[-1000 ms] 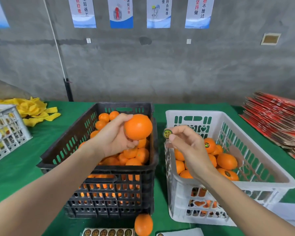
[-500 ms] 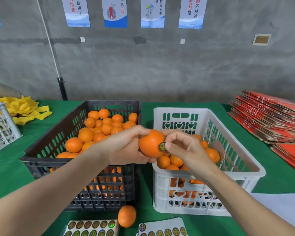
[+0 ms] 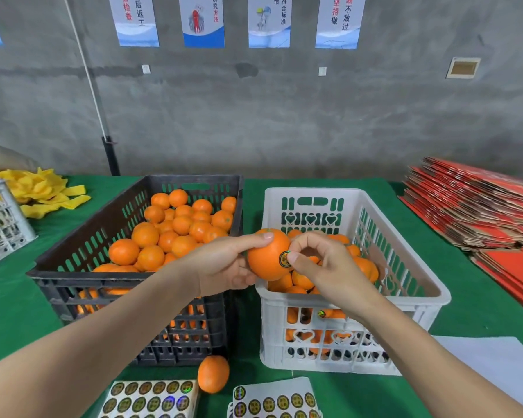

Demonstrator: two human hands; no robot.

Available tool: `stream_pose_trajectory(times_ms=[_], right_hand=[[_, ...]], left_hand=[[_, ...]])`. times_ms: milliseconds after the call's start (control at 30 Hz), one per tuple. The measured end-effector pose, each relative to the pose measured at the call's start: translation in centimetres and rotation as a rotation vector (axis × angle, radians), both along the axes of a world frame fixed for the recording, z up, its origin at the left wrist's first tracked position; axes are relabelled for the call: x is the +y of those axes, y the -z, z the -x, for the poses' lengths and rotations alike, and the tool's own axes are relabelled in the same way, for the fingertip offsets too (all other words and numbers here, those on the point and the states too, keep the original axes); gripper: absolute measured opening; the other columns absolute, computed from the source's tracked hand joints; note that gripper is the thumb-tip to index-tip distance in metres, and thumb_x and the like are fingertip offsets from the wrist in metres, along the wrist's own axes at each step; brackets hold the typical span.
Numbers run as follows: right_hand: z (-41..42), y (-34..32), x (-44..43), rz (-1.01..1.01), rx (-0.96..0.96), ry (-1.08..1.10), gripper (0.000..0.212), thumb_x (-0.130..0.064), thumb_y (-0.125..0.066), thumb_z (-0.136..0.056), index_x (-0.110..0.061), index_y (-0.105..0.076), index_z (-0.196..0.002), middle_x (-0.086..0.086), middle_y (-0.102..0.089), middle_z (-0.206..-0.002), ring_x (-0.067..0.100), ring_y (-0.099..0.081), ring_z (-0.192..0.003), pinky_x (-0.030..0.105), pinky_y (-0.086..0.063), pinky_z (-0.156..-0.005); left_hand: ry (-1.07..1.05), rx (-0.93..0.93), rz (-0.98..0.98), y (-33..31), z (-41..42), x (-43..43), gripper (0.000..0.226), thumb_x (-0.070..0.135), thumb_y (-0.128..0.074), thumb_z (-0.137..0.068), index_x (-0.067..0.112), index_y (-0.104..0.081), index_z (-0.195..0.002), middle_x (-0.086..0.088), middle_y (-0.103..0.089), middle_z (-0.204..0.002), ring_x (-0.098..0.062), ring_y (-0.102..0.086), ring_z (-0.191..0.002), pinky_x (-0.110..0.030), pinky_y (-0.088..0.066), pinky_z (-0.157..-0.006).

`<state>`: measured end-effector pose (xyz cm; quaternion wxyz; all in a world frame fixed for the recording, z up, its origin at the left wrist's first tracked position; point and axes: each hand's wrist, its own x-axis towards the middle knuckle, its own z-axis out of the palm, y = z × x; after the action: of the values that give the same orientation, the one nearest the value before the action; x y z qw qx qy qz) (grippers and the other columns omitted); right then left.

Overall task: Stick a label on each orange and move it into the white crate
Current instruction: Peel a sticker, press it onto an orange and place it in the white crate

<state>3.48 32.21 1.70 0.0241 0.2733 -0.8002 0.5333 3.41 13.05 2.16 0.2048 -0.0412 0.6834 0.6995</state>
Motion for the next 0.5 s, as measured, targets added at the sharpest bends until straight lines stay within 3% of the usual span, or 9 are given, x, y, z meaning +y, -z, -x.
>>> stream_pose_trajectory(times_ms=[167,267,400,500], right_hand=[[0.1,0.7,-0.2,-0.086,0.171,0.129,0.020,-0.014,-0.059,-0.090,-0.026,-0.050,-0.077,-0.003,-0.054,-0.090,0.005,-0.050,-0.085,0.008,-0.035,-0.068],[-0.1,1.2,-0.5,-0.040,0.251,0.208,0.014,-0.014,-0.061,-0.088,-0.022,-0.052,-0.080,-0.004,-0.054,-0.088,0.001,-0.048,-0.086,0.010,-0.037,-0.065],[0.0,1.5,-0.5,0.000,0.278,0.249,0.017,-0.017,-0.067,-0.084,-0.023,-0.054,-0.091,-0.004,-0.054,-0.093,0.002,-0.052,-0.084,0.015,-0.040,-0.065],[0.7,1.1,0.3,0.043,0.087,0.227,0.072,-0.026,-0.078,-0.074,-0.035,-0.034,-0.130,-0.009,-0.051,-0.105,0.008,-0.060,-0.069,0.016,-0.049,-0.061]], left_hand=[[0.035,0.007,-0.010,0.6,0.0,0.5,0.077,0.061,-0.082,-0.045,0.027,-0.065,-0.112,-0.003,-0.071,-0.081,-0.011,-0.054,-0.058,-0.022,-0.032,-0.065],[-0.003,0.001,-0.029,0.9,0.2,1.2,0.078,0.063,-0.078,-0.045,0.027,-0.065,-0.113,-0.005,-0.070,-0.088,-0.015,-0.053,-0.070,-0.024,-0.032,-0.069],[-0.022,0.016,0.022,1.0,0.6,1.7,0.063,0.061,-0.068,-0.059,0.023,-0.061,-0.109,0.000,-0.063,-0.067,-0.009,-0.046,-0.048,-0.022,-0.027,-0.056],[-0.029,0.001,0.066,1.4,1.0,1.4,0.034,0.049,-0.057,-0.086,0.021,-0.061,-0.104,-0.001,-0.057,-0.061,-0.009,-0.041,-0.044,-0.020,-0.029,-0.051]])
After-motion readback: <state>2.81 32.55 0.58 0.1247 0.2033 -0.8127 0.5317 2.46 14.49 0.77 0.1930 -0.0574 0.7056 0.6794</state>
